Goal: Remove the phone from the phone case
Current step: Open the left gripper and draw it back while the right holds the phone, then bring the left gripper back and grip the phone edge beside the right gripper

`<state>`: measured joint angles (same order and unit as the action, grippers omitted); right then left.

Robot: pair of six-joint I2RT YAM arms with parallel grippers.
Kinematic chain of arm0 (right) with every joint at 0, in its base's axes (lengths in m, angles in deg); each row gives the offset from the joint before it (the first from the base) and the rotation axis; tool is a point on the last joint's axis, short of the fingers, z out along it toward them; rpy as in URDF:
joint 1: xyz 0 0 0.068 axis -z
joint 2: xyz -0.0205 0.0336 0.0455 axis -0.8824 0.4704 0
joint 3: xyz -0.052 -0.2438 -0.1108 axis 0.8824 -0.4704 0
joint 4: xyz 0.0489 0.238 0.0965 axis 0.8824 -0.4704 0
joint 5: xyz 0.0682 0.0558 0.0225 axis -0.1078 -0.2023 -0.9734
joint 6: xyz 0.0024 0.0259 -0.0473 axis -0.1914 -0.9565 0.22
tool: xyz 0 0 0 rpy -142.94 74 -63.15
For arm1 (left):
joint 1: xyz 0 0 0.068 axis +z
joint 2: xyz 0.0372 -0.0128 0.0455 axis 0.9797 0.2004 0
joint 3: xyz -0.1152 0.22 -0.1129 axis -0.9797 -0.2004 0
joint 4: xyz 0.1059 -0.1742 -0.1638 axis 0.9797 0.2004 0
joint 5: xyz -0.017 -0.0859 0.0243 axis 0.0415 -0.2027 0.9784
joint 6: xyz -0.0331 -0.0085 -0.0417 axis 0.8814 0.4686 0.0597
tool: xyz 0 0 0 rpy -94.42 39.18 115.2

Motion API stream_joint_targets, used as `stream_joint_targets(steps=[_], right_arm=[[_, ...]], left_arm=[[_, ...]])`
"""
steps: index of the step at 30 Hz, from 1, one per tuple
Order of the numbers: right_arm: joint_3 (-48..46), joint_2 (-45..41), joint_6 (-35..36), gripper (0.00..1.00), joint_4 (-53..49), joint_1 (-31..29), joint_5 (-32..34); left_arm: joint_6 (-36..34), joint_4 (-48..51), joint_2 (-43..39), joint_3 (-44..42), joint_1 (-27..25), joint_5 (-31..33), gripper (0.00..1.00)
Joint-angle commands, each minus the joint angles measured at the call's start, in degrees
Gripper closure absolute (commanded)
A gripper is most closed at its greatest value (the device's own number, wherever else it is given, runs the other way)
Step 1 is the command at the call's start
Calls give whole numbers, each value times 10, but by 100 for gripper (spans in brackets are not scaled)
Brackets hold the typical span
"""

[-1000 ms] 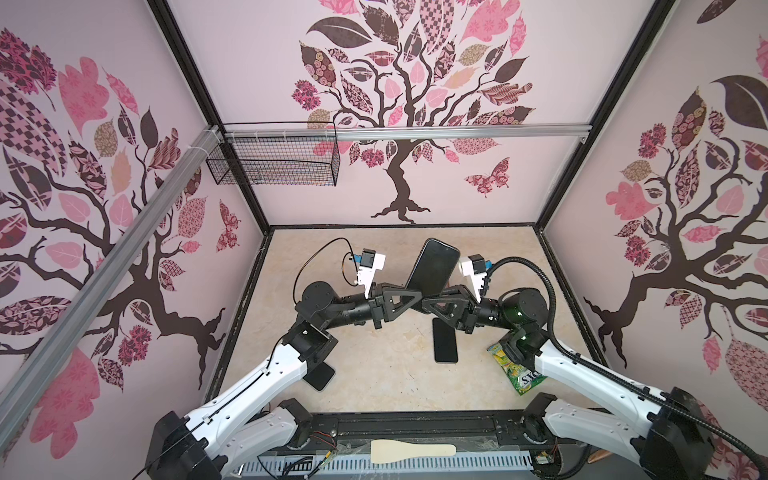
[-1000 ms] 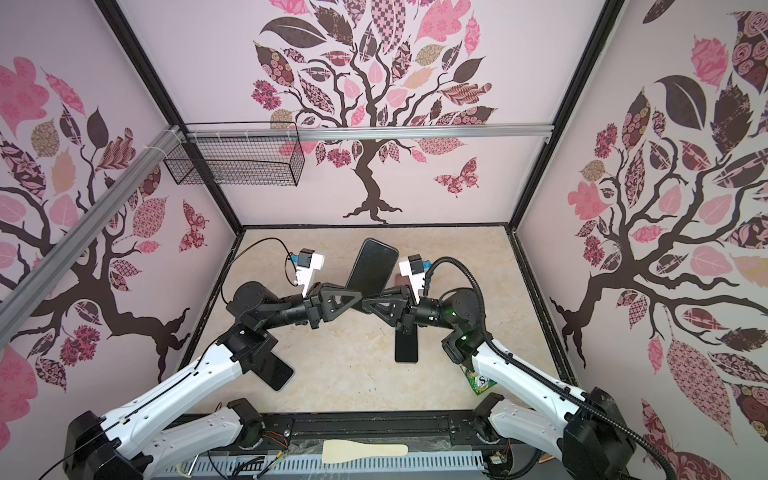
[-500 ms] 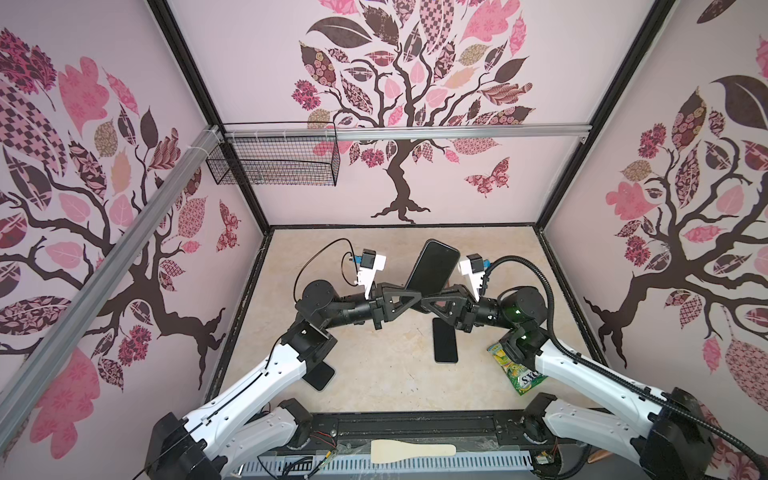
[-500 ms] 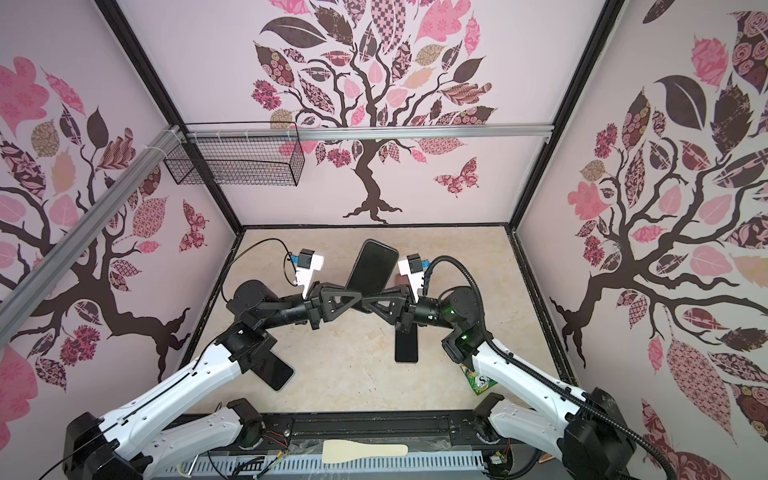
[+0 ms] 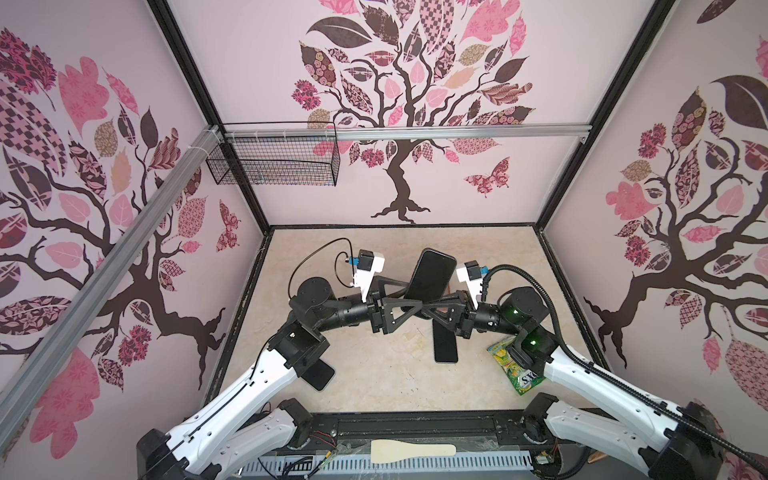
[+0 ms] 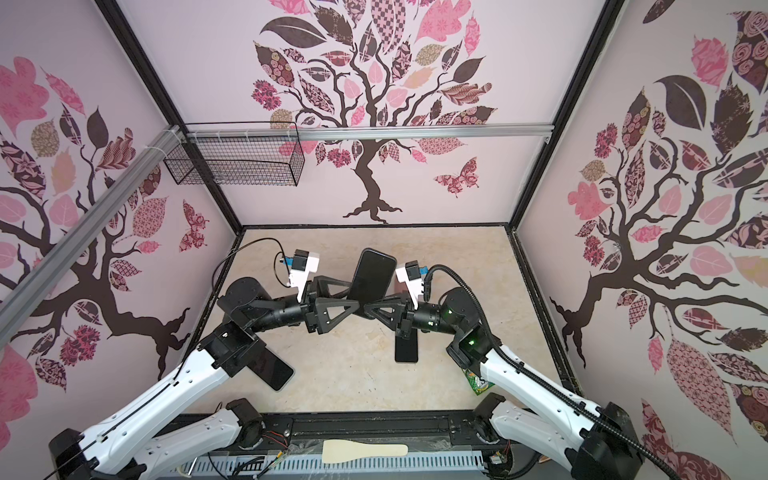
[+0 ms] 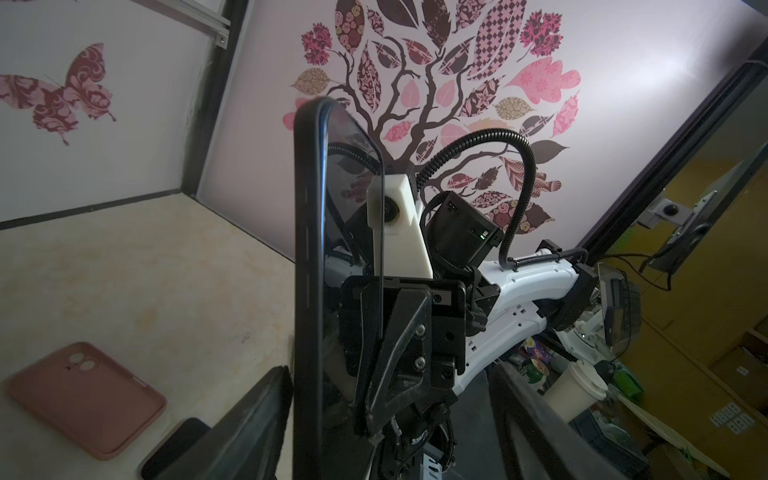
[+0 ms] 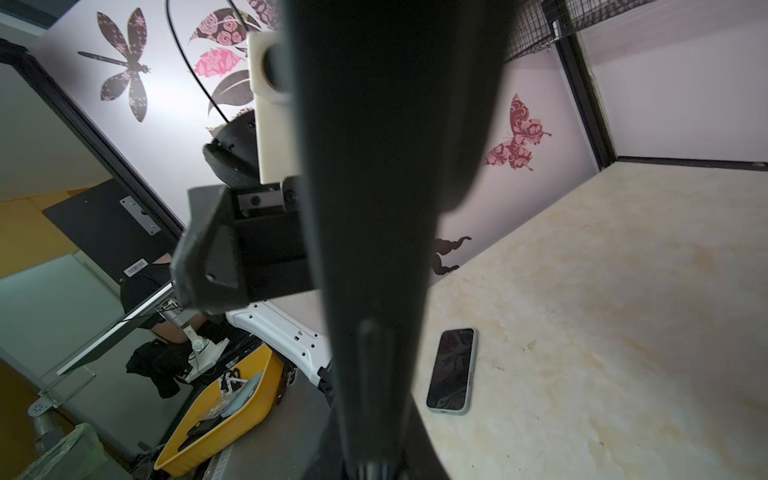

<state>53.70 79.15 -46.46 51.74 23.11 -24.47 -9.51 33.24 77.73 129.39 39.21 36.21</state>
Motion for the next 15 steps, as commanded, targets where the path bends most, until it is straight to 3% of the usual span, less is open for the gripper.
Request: stream_joint_targets(steps=[1, 3, 8, 15], right_arm=[[57, -32, 113, 100, -99, -2, 34], [70, -38, 154, 100, -148, -2, 42], [86, -57, 247, 100, -236, -2, 78], [79, -85, 350, 100, -246, -2, 152]], left_arm=[[-79, 58, -29, 35, -1, 54, 18], [-117, 73, -41, 38, -1, 67, 18], [-241, 114, -42, 59, -1, 100, 33], [-395, 27, -30, 42, -1, 77, 34]])
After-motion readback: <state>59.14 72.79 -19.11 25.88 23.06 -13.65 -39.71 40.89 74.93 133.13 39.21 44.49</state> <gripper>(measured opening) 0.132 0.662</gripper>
